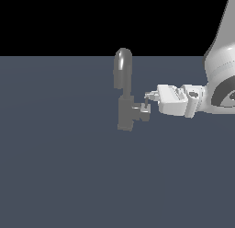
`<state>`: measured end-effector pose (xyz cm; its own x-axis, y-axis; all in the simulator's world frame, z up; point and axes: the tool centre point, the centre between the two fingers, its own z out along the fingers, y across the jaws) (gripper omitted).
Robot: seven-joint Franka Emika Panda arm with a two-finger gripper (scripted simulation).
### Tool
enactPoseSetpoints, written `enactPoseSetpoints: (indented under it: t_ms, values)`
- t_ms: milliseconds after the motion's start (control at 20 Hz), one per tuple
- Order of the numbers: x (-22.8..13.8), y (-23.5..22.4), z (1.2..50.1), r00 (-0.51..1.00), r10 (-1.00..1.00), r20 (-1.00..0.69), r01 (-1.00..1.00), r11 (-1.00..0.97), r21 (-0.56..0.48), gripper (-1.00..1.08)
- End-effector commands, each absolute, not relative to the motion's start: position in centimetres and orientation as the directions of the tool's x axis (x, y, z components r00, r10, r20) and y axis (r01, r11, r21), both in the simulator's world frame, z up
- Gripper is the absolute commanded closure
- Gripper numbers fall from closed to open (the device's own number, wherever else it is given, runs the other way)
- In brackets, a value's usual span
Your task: Turn on the faucet by rotating a designated handle.
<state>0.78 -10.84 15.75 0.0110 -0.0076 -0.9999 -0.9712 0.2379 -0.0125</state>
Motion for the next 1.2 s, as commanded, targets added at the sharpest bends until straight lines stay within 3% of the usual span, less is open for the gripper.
enactPoseSetpoints:
  t_ms: [0,550,650,1150]
  values:
    - [0.1,-10.7,15.3,0.007,-0.005,-1.000,-0.972,0.236,-0.008,1.08]
    - [-4.3,-9.6,12.9,-0.002,0.000,-1.000,-0.973,0.232,0.002,1.08]
    - [-2.8,-10.0,14.5,0.033,-0.011,-0.999,-0.971,0.236,-0.035,1.08]
    - [-5.5,-9.3,8.0,0.001,0.000,-1.000,-0.973,0.232,-0.001,1.08]
